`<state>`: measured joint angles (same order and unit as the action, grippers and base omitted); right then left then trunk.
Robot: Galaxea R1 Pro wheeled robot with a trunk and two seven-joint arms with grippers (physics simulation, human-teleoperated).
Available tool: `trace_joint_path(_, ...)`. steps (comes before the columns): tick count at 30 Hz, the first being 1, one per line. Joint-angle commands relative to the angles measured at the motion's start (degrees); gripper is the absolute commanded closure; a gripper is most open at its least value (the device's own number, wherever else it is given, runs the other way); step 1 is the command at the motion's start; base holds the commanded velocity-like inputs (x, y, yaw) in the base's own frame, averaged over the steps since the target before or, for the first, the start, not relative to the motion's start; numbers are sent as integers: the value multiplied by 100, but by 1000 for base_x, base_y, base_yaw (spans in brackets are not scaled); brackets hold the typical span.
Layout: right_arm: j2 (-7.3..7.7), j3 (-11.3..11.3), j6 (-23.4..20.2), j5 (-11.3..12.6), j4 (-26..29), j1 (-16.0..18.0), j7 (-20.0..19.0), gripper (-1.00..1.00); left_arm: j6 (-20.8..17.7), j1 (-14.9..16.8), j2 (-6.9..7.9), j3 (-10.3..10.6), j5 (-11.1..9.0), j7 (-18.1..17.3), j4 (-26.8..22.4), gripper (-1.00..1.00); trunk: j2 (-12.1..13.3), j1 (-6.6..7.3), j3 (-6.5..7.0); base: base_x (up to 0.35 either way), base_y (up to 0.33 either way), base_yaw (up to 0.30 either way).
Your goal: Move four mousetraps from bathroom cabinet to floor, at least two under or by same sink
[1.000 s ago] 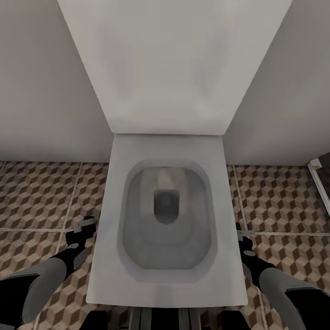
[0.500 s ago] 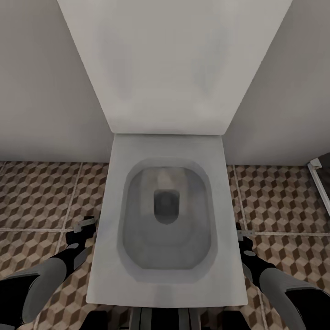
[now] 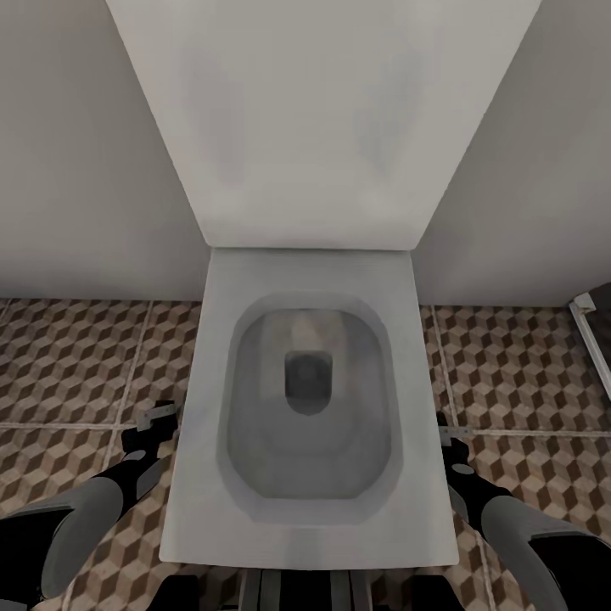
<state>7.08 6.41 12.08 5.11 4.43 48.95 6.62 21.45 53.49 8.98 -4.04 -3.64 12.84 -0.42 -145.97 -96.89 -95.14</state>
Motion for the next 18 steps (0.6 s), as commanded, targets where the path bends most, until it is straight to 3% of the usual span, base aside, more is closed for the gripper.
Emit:
trace_joint_path(1,12,-78,-315,96,-12,5,50,100,25,4,-2,-35,-23,-18,7,100,0,-5,-4,0,0,0)
trace_joint_path(5,13,-83,-312,122,-12,8,50,100,25,4,-2,-35,-23,-18,7,100,0,-5,-4,0,0,0)
trace_joint_path(11,19,-75,-318,442,-12,6,50,100,25,4,-2,-35,-23,-18,7,100,0,-5,-4,0,0,0)
trace_joint_path(18,21,-70,-320,533,-12,7,50,100,32,4,-4,-35,-23,-18,7,100,0,-5,-4,0,0,0)
